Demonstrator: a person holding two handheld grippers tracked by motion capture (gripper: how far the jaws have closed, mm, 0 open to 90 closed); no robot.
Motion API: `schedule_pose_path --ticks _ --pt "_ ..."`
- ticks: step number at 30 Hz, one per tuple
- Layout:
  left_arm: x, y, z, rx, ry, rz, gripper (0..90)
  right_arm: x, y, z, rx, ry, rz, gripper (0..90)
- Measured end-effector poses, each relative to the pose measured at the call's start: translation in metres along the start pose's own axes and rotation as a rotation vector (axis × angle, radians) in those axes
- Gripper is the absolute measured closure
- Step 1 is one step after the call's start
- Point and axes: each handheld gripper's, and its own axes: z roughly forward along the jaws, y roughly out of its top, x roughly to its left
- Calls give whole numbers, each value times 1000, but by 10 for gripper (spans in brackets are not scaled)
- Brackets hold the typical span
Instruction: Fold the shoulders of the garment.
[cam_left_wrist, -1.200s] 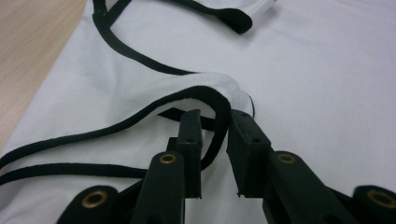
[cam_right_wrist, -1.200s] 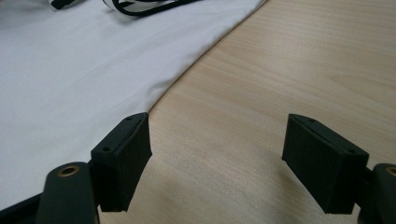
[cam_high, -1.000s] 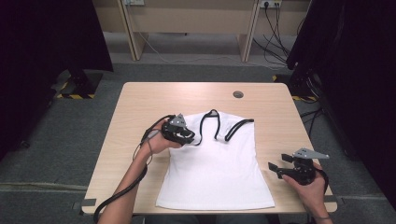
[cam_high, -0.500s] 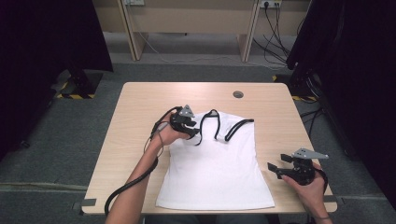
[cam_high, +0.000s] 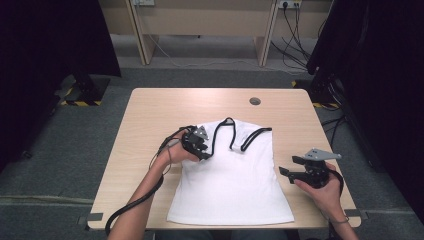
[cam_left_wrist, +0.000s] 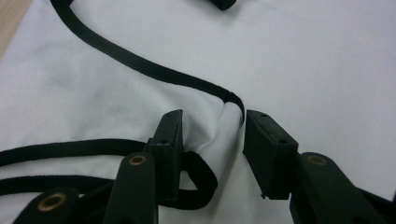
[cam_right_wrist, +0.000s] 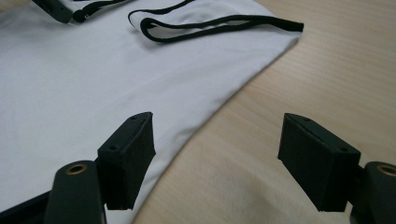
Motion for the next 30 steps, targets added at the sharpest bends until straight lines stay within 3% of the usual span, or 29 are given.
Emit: schedule_pose_path --ticks 11,14,21,25,30 --pt "-1 3 1 30 8 19 590 29 72 57 107 84 -211 510" --pt "-1 2 1 28 5 9 592 39 85 74 132 113 -241 563" --pt "-1 2 2 20 5 -6 668 54 96 112 202 90 -300 653" --pt "-1 2 2 15 4 -8 734 59 96 125 236 69 -339 739" --pt "-1 5 1 8 11 -4 790 60 92 132 264 62 -351 825"
